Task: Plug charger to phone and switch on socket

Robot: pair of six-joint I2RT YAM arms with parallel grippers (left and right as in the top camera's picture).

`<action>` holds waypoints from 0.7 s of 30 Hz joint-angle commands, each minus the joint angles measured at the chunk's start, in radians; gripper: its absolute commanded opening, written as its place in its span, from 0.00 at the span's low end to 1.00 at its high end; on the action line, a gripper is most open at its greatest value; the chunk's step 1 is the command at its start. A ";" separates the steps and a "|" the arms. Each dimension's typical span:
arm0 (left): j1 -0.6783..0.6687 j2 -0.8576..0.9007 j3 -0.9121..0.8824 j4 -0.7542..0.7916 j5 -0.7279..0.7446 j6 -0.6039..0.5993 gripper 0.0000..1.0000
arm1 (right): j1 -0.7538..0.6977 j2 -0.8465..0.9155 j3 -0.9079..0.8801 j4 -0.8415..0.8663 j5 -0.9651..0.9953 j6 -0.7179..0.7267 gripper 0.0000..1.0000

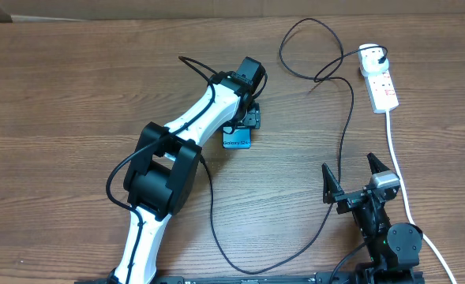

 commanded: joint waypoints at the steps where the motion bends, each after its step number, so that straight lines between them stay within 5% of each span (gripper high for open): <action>1: -0.007 0.049 -0.043 0.005 0.032 0.009 0.79 | 0.006 -0.010 -0.010 0.003 -0.003 0.003 1.00; 21: -0.008 0.049 -0.044 0.005 -0.021 0.024 0.78 | 0.006 -0.010 -0.010 0.003 -0.003 0.003 1.00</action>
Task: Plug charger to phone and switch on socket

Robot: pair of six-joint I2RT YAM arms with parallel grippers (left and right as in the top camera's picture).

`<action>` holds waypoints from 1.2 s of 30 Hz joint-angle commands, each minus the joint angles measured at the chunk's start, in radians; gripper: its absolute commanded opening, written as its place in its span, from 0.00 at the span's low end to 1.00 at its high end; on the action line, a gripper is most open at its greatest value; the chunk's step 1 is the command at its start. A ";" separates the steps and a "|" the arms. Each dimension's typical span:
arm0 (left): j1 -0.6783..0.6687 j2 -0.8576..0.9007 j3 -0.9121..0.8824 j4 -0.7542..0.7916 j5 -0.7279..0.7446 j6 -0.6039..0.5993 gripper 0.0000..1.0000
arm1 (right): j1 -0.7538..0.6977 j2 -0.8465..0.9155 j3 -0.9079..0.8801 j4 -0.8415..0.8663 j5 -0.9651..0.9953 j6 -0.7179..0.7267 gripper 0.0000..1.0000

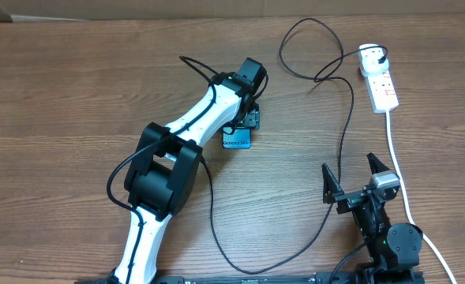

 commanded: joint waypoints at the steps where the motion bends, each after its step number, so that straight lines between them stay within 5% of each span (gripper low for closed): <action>1: -0.003 0.049 -0.042 0.004 0.001 0.021 0.77 | 0.006 -0.010 -0.010 0.004 -0.003 0.003 1.00; 36: -0.002 0.048 -0.033 -0.006 -0.008 0.069 0.77 | 0.006 -0.010 -0.010 0.004 -0.003 0.003 1.00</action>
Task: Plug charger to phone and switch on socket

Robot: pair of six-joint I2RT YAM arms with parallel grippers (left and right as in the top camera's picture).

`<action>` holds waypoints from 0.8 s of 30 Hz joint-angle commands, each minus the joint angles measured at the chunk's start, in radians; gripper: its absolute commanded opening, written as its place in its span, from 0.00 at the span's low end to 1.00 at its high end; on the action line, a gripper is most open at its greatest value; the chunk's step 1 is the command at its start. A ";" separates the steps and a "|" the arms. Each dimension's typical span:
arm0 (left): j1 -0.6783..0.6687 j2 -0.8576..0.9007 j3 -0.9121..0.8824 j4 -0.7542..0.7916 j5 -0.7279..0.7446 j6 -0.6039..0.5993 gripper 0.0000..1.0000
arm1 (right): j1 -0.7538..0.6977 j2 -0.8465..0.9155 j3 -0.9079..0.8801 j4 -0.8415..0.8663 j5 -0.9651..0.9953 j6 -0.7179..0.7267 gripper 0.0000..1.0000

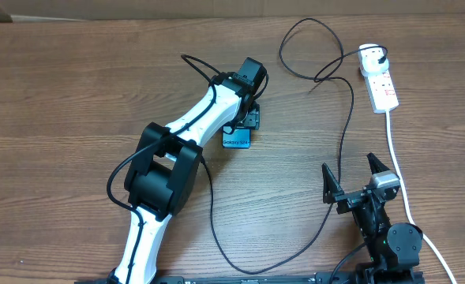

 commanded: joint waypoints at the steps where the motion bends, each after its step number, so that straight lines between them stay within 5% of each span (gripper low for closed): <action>1: -0.002 0.048 -0.031 -0.016 -0.002 0.026 0.77 | 0.006 -0.010 -0.010 0.004 -0.004 0.003 1.00; 24: 0.091 0.047 0.219 -0.230 0.335 0.026 0.73 | 0.006 -0.010 -0.010 0.004 -0.004 0.003 1.00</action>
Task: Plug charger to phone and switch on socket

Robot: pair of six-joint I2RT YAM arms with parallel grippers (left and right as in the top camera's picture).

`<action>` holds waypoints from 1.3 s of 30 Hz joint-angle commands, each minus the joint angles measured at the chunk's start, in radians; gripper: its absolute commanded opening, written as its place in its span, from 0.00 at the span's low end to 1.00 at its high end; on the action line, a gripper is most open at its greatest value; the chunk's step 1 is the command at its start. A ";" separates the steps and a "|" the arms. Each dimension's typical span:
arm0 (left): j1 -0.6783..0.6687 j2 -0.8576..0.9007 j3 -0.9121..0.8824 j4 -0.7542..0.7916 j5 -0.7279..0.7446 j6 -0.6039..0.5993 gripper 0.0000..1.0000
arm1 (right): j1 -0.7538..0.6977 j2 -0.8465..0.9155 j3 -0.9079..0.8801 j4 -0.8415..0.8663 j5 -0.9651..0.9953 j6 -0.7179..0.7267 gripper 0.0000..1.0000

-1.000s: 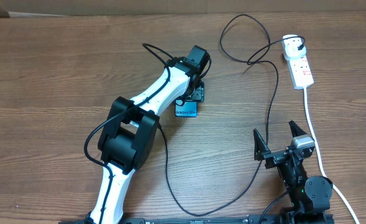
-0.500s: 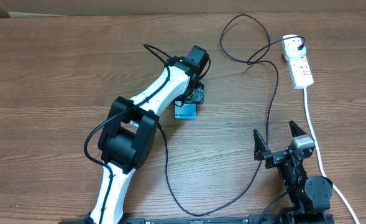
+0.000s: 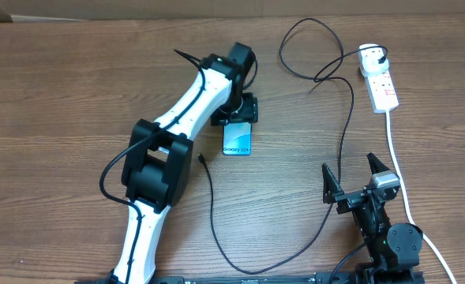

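The phone [image 3: 237, 140], its blue screen facing up, lies flat at mid-table. My left gripper [image 3: 236, 117] hangs over the phone's far end, open, with a black finger showing on either side of that end. The black charger cable [image 3: 344, 134] runs from the white plug [image 3: 372, 57] in the socket strip [image 3: 382, 85] and loops along the front of the table. Its loose end [image 3: 202, 158] lies just left of the phone, beside my left arm. My right gripper [image 3: 356, 175] stands open at the front right, holding nothing.
The strip's white lead [image 3: 399, 170] runs down the right side, past my right arm, to the front edge. The black cable makes a loop [image 3: 307, 47] at the back near the strip. My left arm [image 3: 181, 134] stretches diagonally across the table's middle.
My left arm has swung a little left and back. More of the phone now shows, and it lies slightly nearer the front. The cable's loose end has come into view beside the arm.
Through the three earlier moments my left gripper stayed over the phone's far end, covering part of it, and my right gripper rested open at the front right. Now the left arm stands further left, the phone shows more fully and the cable end lies bare.
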 commanded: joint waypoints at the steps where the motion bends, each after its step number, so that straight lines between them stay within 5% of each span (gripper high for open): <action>1: 0.027 0.006 0.034 -0.007 0.082 0.018 0.73 | 0.006 -0.010 -0.010 0.004 -0.003 0.002 1.00; 6: 0.040 0.006 0.035 -0.009 0.040 0.026 0.76 | 0.006 -0.010 -0.010 0.004 -0.003 0.002 1.00; 13: 0.011 0.007 0.026 -0.013 -0.044 0.026 0.96 | 0.006 -0.010 -0.010 0.004 -0.003 0.002 1.00; 21: -0.040 0.007 0.013 -0.006 -0.199 -0.008 0.99 | 0.006 -0.010 -0.010 0.004 -0.003 0.002 1.00; 39: -0.048 0.008 -0.070 0.064 -0.200 -0.027 1.00 | 0.006 -0.010 -0.010 0.004 -0.003 0.002 1.00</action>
